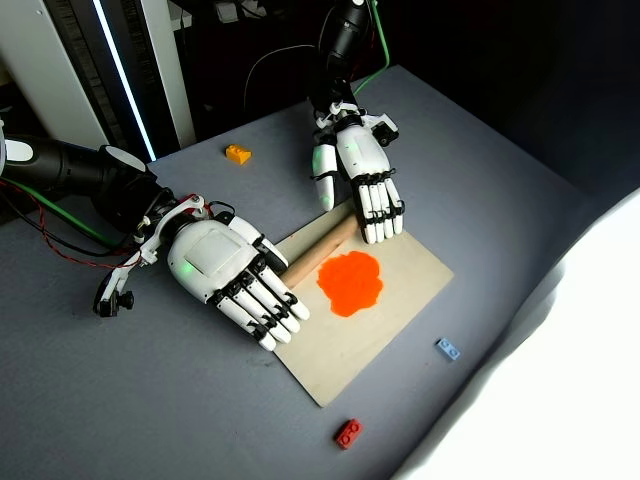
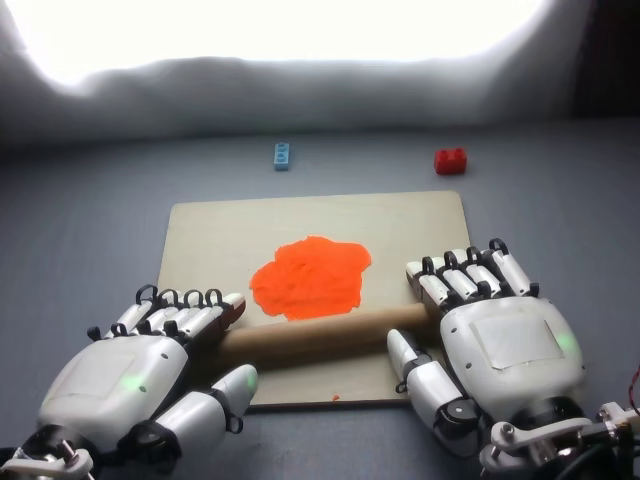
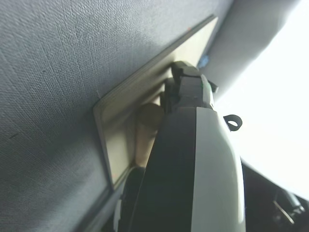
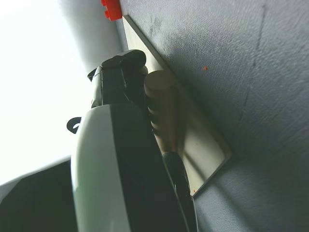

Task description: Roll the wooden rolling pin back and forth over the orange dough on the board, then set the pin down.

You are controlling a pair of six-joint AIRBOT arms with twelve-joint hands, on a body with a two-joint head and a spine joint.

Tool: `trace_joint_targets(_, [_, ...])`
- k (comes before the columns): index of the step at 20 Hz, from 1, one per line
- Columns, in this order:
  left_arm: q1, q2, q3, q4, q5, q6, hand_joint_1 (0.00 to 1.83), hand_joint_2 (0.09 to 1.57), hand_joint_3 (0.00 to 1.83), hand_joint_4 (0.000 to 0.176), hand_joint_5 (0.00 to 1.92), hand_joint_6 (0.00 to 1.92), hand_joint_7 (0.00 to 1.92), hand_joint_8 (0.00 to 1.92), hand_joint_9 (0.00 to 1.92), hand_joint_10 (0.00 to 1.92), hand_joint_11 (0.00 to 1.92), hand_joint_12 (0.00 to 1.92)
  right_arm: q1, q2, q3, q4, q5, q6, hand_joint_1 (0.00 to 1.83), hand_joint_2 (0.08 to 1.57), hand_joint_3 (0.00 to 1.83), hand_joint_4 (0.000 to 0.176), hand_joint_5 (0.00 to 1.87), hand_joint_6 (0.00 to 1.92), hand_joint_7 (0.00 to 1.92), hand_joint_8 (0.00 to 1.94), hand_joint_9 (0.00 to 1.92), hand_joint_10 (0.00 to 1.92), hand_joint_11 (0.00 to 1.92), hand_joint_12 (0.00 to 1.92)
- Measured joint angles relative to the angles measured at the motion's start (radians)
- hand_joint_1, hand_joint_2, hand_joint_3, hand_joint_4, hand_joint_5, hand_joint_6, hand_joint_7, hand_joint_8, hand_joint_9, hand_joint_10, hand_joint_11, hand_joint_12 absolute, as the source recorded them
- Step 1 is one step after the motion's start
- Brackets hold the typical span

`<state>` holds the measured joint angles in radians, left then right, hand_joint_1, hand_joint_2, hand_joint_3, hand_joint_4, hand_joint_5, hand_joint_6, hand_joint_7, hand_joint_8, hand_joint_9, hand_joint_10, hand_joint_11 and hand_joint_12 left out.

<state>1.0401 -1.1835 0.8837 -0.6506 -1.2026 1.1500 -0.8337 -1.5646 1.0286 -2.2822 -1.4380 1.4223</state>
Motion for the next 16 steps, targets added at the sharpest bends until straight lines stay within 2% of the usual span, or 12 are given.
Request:
trace_joint_targets(4, [0.007,0.01,-0.005,-0.002,0.0,0.0,0.0,1.54,0.0,0.0,0.2,0.0,0.25,0.0,0.23,0.0,0.0,0.38,-0.006,0.002,-0.007,-0.006,-0.004,-0.002,0.0,1.55,0.0,0.0,0.4,0.01,0.38,0.0,0.31,0.0,0.0,0.82])
trace_joint_targets(6, [0.007,0.01,-0.009,0.001,0.0,0.0,0.0,1.55,0.0,0.0,0.22,0.0,0.27,0.0,0.25,0.01,0.0,0.43,-0.006,0.002,-0.007,-0.006,-0.005,-0.003,0.0,1.56,0.0,0.0,0.39,0.0,0.38,0.0,0.31,0.0,0.0,0.82])
trace_joint_targets(8, [0.007,0.014,-0.012,0.0,-0.001,0.0,0.0,1.55,0.0,0.0,0.22,0.0,0.27,0.0,0.25,0.0,0.0,0.46,-0.006,0.002,-0.007,-0.006,-0.005,-0.003,0.0,1.56,0.0,0.0,0.41,0.01,0.41,0.01,0.34,0.01,0.0,0.88])
trace_joint_targets(9, [0.007,0.014,-0.013,0.0,-0.002,0.0,0.0,1.55,0.0,0.0,0.2,0.0,0.25,0.0,0.23,0.0,0.0,0.39,-0.006,0.002,-0.008,-0.006,-0.005,-0.003,0.0,1.56,0.0,0.0,0.41,0.01,0.41,0.01,0.33,0.01,0.0,0.87])
trace_joint_targets(14, [0.007,0.014,-0.013,0.0,-0.002,0.0,0.0,1.55,0.0,0.0,0.22,0.01,0.27,0.01,0.25,0.01,0.0,0.45,-0.006,0.002,-0.013,-0.007,-0.006,-0.005,0.0,1.56,0.0,0.0,0.4,0.0,0.39,0.0,0.31,0.0,0.0,0.83])
trace_joint_targets(16, [0.007,0.014,-0.013,0.0,-0.002,0.0,0.0,1.55,0.0,0.0,0.2,0.0,0.25,0.0,0.22,0.0,0.0,0.36,-0.006,0.002,-0.013,-0.007,-0.006,-0.005,0.0,1.56,0.0,0.0,0.41,0.01,0.39,0.0,0.31,0.0,0.0,0.86])
